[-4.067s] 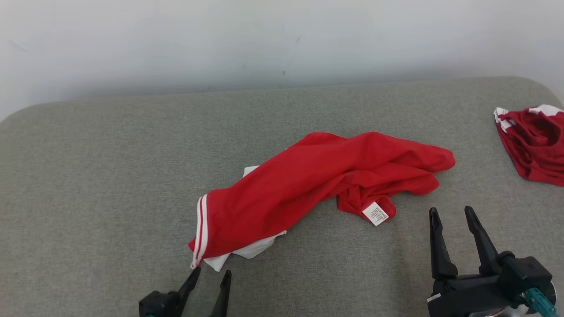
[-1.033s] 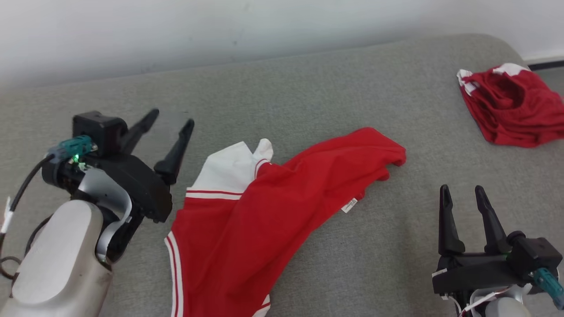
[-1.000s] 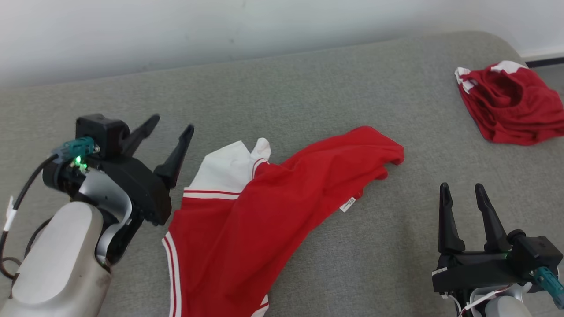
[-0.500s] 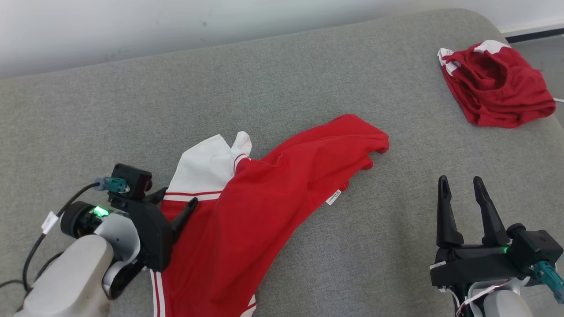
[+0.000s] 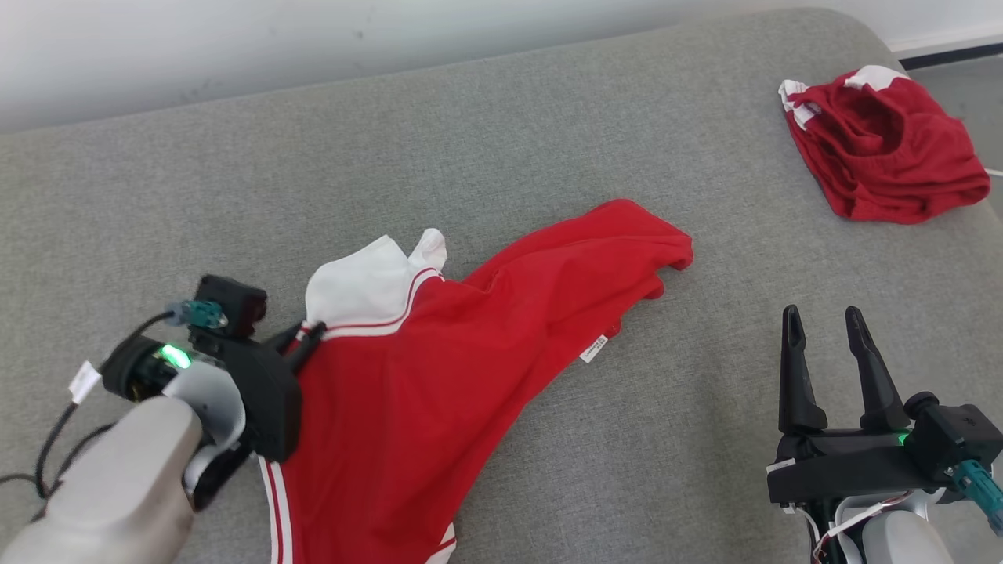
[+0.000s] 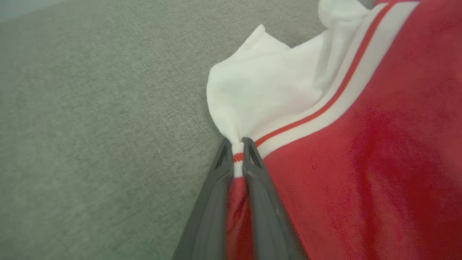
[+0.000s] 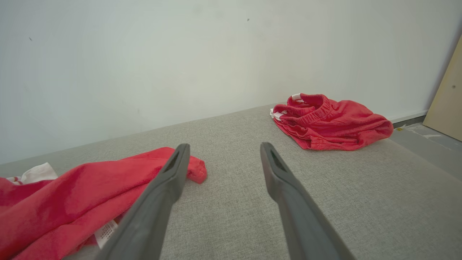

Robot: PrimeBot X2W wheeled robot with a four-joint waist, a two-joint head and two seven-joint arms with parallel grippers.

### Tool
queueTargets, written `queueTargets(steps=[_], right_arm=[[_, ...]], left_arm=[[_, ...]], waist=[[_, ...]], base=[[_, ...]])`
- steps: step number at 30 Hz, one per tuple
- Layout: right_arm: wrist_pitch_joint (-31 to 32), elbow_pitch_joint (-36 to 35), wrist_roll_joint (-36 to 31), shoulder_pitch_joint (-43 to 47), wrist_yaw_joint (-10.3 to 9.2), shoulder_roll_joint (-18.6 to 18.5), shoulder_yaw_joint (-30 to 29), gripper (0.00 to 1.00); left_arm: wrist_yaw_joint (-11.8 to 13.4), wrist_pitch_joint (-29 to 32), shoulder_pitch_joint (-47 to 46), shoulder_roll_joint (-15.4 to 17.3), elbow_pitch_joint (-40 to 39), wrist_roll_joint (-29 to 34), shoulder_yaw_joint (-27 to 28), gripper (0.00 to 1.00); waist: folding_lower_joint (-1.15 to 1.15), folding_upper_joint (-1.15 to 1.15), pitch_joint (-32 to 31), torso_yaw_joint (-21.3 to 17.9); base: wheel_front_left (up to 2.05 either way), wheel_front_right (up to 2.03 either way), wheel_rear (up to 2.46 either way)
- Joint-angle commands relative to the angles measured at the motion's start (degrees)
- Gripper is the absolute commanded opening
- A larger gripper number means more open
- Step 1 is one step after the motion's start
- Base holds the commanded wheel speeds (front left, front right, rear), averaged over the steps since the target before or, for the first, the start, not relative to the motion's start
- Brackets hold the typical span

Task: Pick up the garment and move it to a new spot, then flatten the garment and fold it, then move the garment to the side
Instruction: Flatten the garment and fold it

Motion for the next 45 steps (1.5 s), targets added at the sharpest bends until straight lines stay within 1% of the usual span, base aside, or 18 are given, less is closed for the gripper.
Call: queueTargets(steps=[1,7,10,11,14,17,18,19,20,23,27,30,34,35,40,45], right_arm=[[-0.3,-0.1,-0.4,0.1,-0.16,0.1,0.0,1.0],[-0.3,-0.3,-0.9,-0.1,-0.16,0.1,0.0,1.0],[-0.3,-0.3,-1.3,-0.2,-0.16,0.1,0.0,1.0],[-0.3,-0.4,-1.4,-0.2,-0.16,0.1,-0.1,1.0],[-0.3,-0.5,-1.4,-0.3,-0.16,0.1,-0.1,1.0],[-0.3,-0.7,-1.3,-0.4,-0.16,0.1,0.0,1.0],[-0.3,-0.6,-1.3,-0.4,-0.16,0.1,0.1,1.0],[-0.3,-0.6,-1.4,-0.5,-0.16,0.1,0.1,1.0],[-0.3,-0.5,-1.4,-0.6,-0.16,0.1,0.1,1.0],[-0.3,-0.2,-1.7,-0.6,-0.16,0.1,0.2,1.0],[-0.3,0.1,-2.1,0.1,-0.16,0.1,0.0,1.0],[-0.3,0.1,-2.3,1.0,-0.16,0.1,-0.3,1.0],[-0.3,0.1,-2.6,2.1,-0.16,0.1,-0.3,1.0],[-0.3,0.1,-2.6,2.1,-0.16,0.1,-0.3,1.0],[-0.3,0.1,-2.9,3.7,-0.16,0.1,-0.2,1.0],[-0.3,0.0,-3.3,4.9,-0.16,0.0,-0.1,1.0]], left_arm=[[0.2,-0.7,-0.8,0.5,0.9,-0.6,-0.3,0.0],[0.4,-8.6,-7.6,1.1,3.5,-0.2,3.1,0.0],[1.3,-12.4,-10.9,1.6,5.4,0.3,5.0,0.0],[2.1,-15.0,-12.7,1.9,6.6,0.7,6.0,0.0],[2.6,-17.3,-13.8,2.1,8.9,1.0,6.9,0.0],[2.7,-18.3,-14.0,2.3,11.4,1.9,6.6,0.0],[2.6,-18.6,-13.9,2.1,12.1,2.2,6.3,0.26],[2.4,-18.8,-13.9,1.9,12.8,2.7,6.0,0.57],[2.3,-19.1,-13.9,1.7,13.3,3.0,5.8,1.0],[2.1,-19.8,-13.9,1.2,14.2,3.9,5.7,1.0],[2.3,-20.2,-13.0,1.3,12.5,4.2,8.1,1.0],[3.3,-20.1,-10.1,1.8,7.5,4.9,12.4,1.0],[5.4,-20.1,-4.0,2.4,-1.3,7.9,17.8,1.0],[5.4,-20.1,-4.0,2.4,-1.3,7.9,17.8,1.0],[7.7,-20.1,5.9,1.1,-11.8,10.2,24.7,1.0],[9.8,-20.1,15.6,-0.7,-20.4,12.9,29.1,1.0]], waist=[[0.0,-0.01,-0.3,0.4],[0.0,-0.01,-0.8,1.0],[0.0,-0.01,-0.9,1.1],[0.0,-0.01,-0.8,1.0],[0.0,-0.01,-0.5,0.6],[0.0,-0.01,-0.1,0.5],[0.0,-0.01,0.0,0.5],[0.0,-0.01,0.0,0.6],[0.0,-0.01,-0.1,0.7],[0.0,-0.01,-0.9,1.4],[0.0,-0.01,-3.1,2.6],[0.0,-0.01,-4.8,3.8],[0.0,-0.01,-7.0,5.7],[0.0,-0.01,-7.0,5.7],[0.0,-0.01,-9.2,8.4],[0.0,-0.01,-11.1,10.9]], base=[[0.0,0.0,0.0],[0.0,0.0,0.0],[0.0,0.0,0.0],[0.0,0.0,0.0],[0.0,0.0,0.0],[0.0,0.0,0.0],[0.0,0.0,0.0],[0.0,0.0,0.0],[0.0,0.0,0.0],[0.0,0.0,0.0],[0.0,0.0,0.0],[0.0,0.0,0.0],[0.0,0.0,0.0],[0.0,0.0,0.0],[0.0,0.0,0.0],[0.0,0.0,0.0]])
